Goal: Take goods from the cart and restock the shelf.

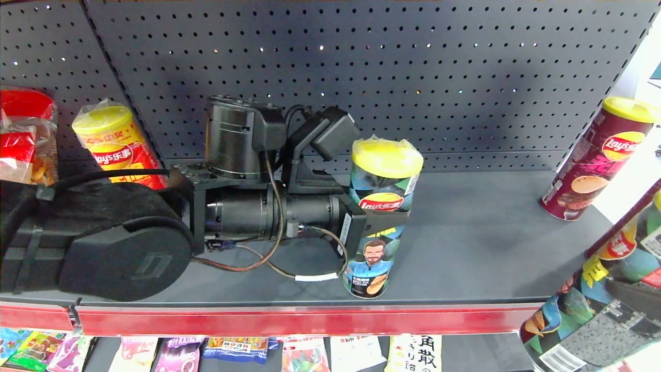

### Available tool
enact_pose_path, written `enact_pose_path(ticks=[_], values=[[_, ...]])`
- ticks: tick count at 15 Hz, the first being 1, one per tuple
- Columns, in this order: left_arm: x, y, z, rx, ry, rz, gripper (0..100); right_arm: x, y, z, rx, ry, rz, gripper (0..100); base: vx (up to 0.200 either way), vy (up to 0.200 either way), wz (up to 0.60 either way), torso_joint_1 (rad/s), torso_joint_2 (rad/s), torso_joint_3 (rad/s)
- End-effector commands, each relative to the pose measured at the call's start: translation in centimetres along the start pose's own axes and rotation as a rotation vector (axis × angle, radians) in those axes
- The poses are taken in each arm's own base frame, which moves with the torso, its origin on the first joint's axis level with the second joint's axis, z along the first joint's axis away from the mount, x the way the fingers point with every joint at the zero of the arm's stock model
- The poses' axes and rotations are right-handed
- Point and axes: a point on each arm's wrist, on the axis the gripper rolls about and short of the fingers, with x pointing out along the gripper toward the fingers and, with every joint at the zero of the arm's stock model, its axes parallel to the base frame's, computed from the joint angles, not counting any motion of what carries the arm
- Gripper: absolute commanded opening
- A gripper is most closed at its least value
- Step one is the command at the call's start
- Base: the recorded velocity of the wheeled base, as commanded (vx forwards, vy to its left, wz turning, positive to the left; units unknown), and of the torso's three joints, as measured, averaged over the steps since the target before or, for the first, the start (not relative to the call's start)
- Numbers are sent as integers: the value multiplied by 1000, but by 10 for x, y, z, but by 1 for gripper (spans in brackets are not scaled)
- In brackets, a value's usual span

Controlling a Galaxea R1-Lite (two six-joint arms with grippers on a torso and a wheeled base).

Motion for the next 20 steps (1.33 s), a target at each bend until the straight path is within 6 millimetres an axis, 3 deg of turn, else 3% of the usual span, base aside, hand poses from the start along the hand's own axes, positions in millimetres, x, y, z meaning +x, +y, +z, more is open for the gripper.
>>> enact_pose_path(ticks=[1,2,5,9,13,20], values=[[0,-3,-3,-16,10,-8,0,1,0,1,0,1,1,0,0,0,0,0,0,0],[0,-3,-2,-19,9,-8,100,1,0,1,0,1,1,0,0,0,0,0,0,0],[0,-3,-3,-20,9,-10,100,2,-1,1,1,4,1,0,0,0,0,0,0,0],[-13,-8,-11,-33,33,-10,100,25,-8,15,8,48,9,0,0,0,0,0,0,0],[-44,-17,-23,-45,51,13,100,79,-26,48,-3,17,7,0,0,0,0,0,0,0],[-97,-27,-47,-72,72,102,100,155,-40,69,-14,36,47,0,0,0,0,0,0,0]])
